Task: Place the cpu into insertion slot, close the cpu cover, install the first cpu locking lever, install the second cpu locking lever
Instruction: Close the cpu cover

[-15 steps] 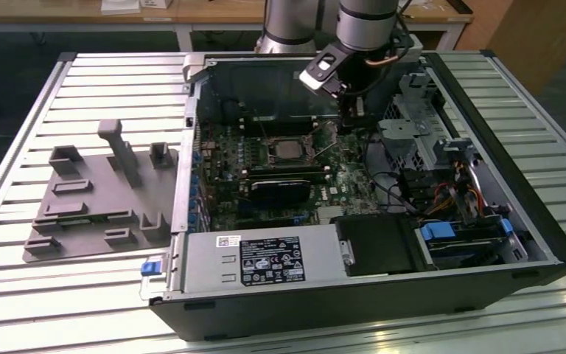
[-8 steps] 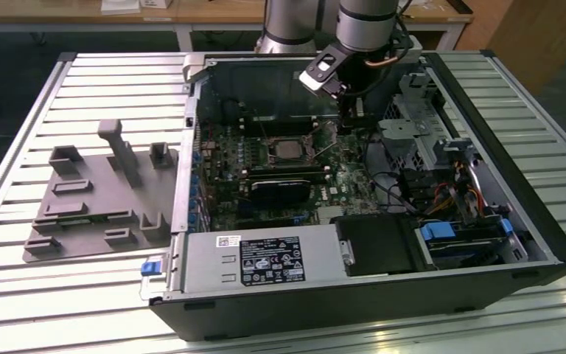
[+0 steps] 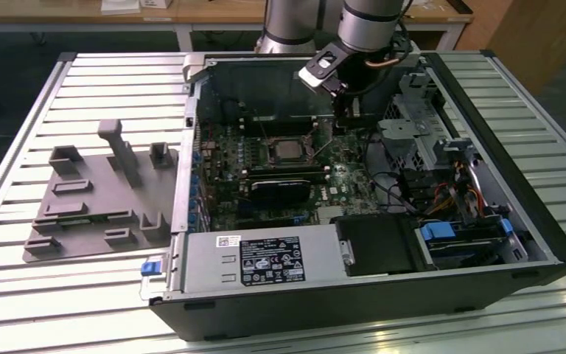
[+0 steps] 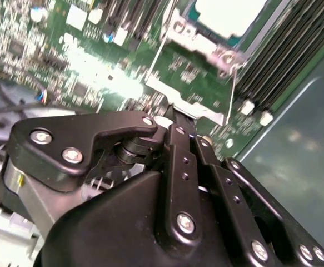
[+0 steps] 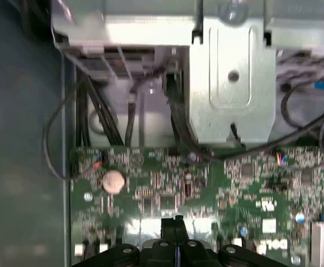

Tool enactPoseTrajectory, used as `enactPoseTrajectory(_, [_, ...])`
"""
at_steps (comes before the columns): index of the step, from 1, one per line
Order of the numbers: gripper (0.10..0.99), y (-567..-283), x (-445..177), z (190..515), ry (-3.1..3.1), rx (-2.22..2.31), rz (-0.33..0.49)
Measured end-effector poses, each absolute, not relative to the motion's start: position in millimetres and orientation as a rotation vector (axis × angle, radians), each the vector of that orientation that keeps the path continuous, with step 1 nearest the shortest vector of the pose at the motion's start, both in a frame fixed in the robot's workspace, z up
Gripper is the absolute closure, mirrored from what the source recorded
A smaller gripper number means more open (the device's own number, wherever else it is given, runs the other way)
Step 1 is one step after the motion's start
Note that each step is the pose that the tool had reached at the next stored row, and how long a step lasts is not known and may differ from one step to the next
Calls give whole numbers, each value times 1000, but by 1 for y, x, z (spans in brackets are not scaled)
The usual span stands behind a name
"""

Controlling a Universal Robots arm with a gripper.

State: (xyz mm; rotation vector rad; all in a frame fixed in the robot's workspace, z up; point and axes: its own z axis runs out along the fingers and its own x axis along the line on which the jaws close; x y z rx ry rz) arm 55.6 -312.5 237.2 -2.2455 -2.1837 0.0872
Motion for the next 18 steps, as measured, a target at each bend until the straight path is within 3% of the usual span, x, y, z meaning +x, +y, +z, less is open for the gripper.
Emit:
enactPoseTrajectory(4, [980, -313, 57, 237, -2149, -2207, 163])
enactPoseTrajectory(18, [980, -312, 45, 237, -2149, -2208, 162])
